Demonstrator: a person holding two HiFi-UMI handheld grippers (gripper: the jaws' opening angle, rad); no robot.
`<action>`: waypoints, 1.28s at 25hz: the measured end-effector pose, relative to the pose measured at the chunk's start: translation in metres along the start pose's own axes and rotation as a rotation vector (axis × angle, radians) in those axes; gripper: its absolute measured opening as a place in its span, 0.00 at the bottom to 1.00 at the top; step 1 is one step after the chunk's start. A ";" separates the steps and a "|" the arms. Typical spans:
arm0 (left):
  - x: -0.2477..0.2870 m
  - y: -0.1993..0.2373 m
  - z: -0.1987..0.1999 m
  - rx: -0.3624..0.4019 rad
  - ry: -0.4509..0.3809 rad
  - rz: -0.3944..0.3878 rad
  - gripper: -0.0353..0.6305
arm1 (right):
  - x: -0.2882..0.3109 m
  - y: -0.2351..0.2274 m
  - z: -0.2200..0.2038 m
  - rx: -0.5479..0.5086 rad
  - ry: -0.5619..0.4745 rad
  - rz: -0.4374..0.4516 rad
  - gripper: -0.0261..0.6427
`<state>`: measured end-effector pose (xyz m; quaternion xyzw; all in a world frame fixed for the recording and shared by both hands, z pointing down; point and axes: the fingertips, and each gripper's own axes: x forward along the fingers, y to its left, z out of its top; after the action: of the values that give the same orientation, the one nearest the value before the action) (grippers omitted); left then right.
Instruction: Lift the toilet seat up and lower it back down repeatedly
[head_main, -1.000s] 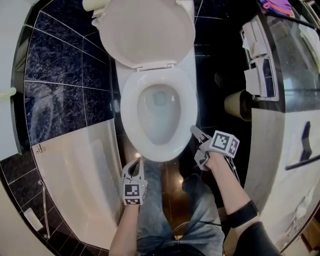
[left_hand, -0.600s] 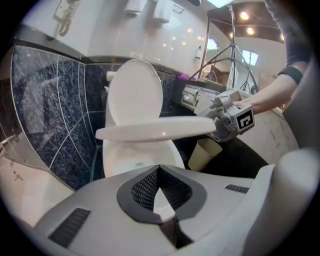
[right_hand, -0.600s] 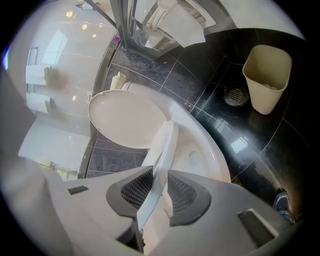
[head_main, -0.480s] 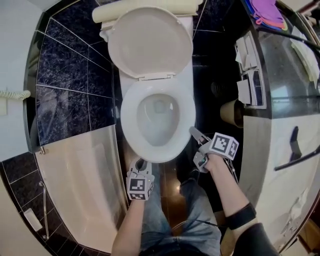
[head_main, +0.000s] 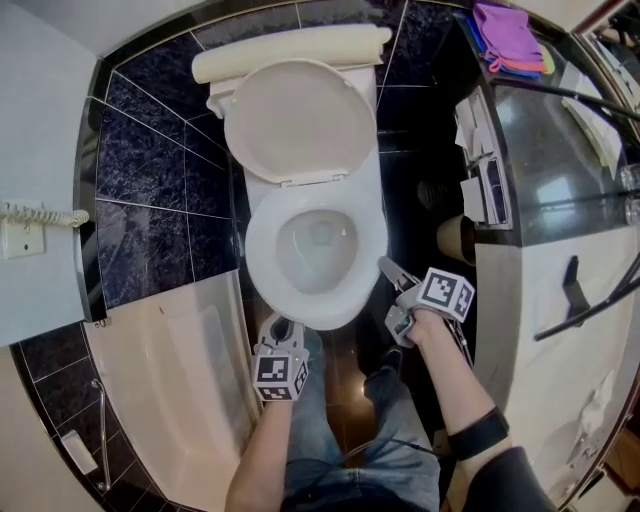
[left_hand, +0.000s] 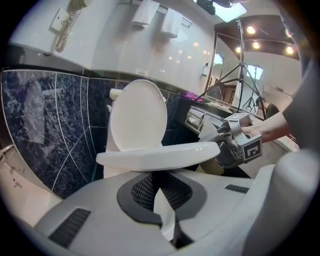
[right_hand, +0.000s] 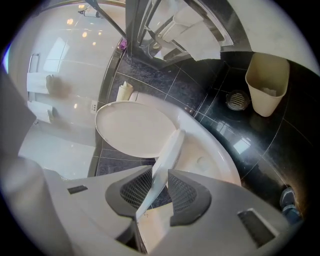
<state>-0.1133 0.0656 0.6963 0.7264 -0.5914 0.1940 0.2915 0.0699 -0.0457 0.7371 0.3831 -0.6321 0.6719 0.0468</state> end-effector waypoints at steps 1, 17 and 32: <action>0.001 0.001 0.008 0.002 -0.006 -0.001 0.05 | -0.002 0.007 0.004 -0.004 -0.006 0.003 0.23; 0.038 0.031 0.175 0.047 -0.073 -0.037 0.05 | -0.078 0.174 0.063 -0.562 -0.197 -0.033 0.06; 0.112 0.069 0.284 0.137 -0.127 -0.040 0.05 | -0.073 0.207 0.063 -0.757 -0.193 -0.072 0.06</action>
<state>-0.1730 -0.2124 0.5661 0.7673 -0.5793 0.1817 0.2068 0.0364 -0.1109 0.5206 0.4221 -0.8229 0.3501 0.1486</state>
